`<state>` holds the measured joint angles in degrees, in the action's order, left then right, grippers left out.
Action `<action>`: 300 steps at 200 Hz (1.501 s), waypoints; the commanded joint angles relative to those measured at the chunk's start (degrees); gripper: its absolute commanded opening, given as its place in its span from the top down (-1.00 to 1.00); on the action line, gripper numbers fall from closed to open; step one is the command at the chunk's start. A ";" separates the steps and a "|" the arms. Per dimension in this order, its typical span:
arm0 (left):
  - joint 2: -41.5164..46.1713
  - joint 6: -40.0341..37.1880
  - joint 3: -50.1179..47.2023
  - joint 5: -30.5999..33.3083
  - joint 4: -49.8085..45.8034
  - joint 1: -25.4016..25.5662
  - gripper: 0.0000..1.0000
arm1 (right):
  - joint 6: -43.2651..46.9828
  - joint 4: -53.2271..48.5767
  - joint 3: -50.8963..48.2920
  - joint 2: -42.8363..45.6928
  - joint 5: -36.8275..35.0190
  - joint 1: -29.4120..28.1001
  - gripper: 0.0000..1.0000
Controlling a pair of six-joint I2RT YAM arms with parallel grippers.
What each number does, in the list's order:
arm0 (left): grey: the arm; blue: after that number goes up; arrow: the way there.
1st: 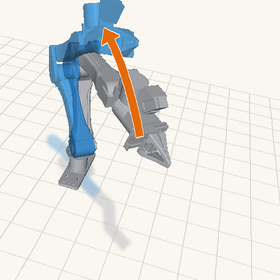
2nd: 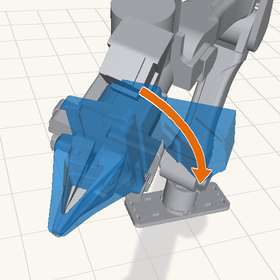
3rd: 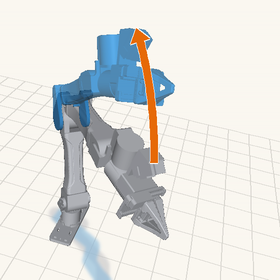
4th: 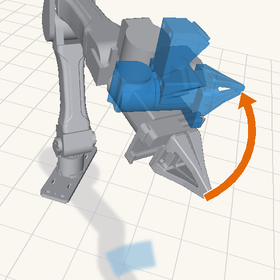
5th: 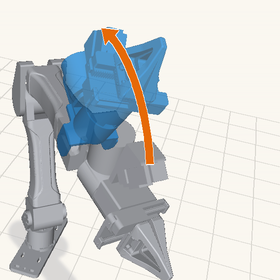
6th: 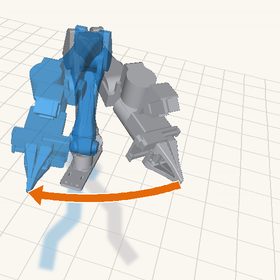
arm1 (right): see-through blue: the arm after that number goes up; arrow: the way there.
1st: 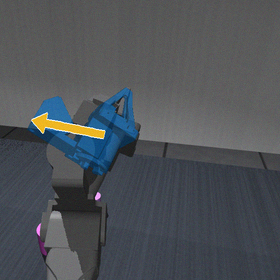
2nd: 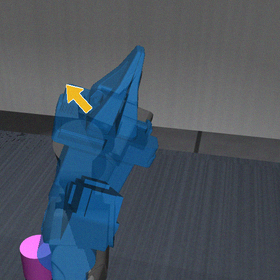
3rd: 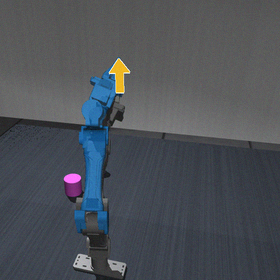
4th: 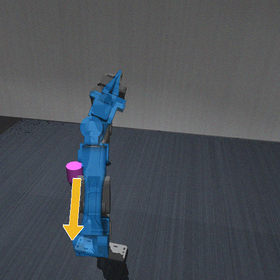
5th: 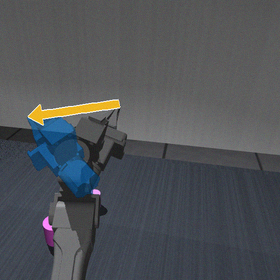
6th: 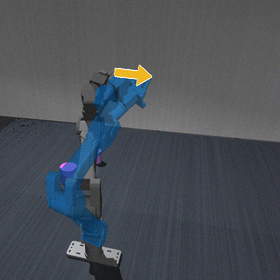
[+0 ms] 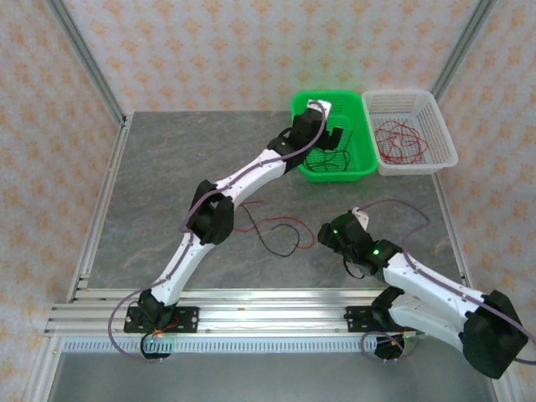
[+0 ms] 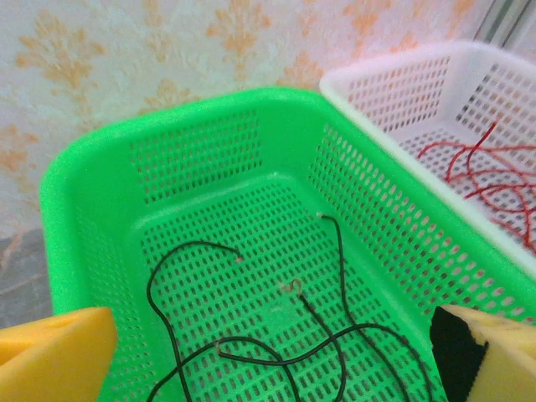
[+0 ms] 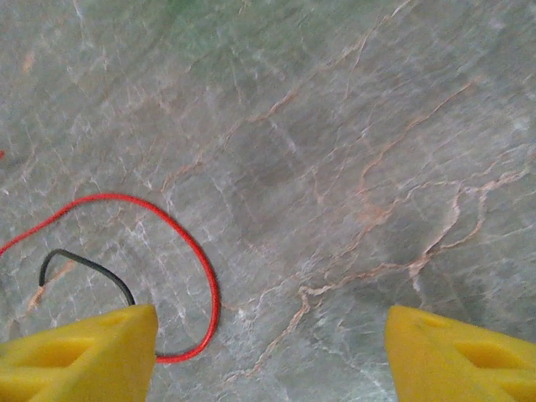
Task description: Untangle the cables
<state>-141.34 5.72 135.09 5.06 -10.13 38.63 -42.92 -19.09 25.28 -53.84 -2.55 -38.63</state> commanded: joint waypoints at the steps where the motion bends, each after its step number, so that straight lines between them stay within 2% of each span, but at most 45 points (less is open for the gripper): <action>1: 10.31 0.79 -2.95 1.98 0.81 0.30 -0.97 | -0.41 0.60 3.75 -3.15 0.35 -2.18 -0.37; 62: 31.58 7.85 -27.78 7.82 2.09 0.30 -0.96 | -0.18 0.59 12.89 -17.62 -0.61 -8.74 -0.20; 103: 46.51 13.33 -45.40 9.37 2.04 0.29 -0.95 | 1.31 1.51 17.51 -25.62 -0.01 -9.65 -0.05; 135: 54.65 16.04 -54.60 10.14 1.24 0.30 -0.94 | 2.04 2.34 18.99 -29.43 0.06 -9.73 0.04; 175: 61.82 18.60 -62.02 10.92 0.90 0.30 -0.94 | 2.84 4.14 20.59 -34.72 0.88 -9.67 0.17; 212: 64.90 19.29 -65.06 12.06 0.11 0.30 -0.94 | 3.27 5.02 21.82 -38.66 0.95 -9.70 0.33; 236: 66.00 19.51 -66.22 12.17 0.11 0.30 -0.93 | 3.20 5.61 22.03 -39.93 1.05 -9.79 0.58; 258: 66.54 19.44 -66.61 12.42 -0.64 0.30 -0.93 | 3.07 5.36 22.01 -39.28 0.81 -9.80 1.00; 300: 68.07 19.58 -68.29 13.02 -2.39 0.30 -0.93 | 3.88 2.13 23.72 -32.79 0.00 -9.79 1.00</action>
<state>-75.83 24.21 68.51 15.97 -10.37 38.63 -39.57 -16.40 46.30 -91.61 -2.09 -47.99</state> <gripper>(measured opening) 0.967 0.046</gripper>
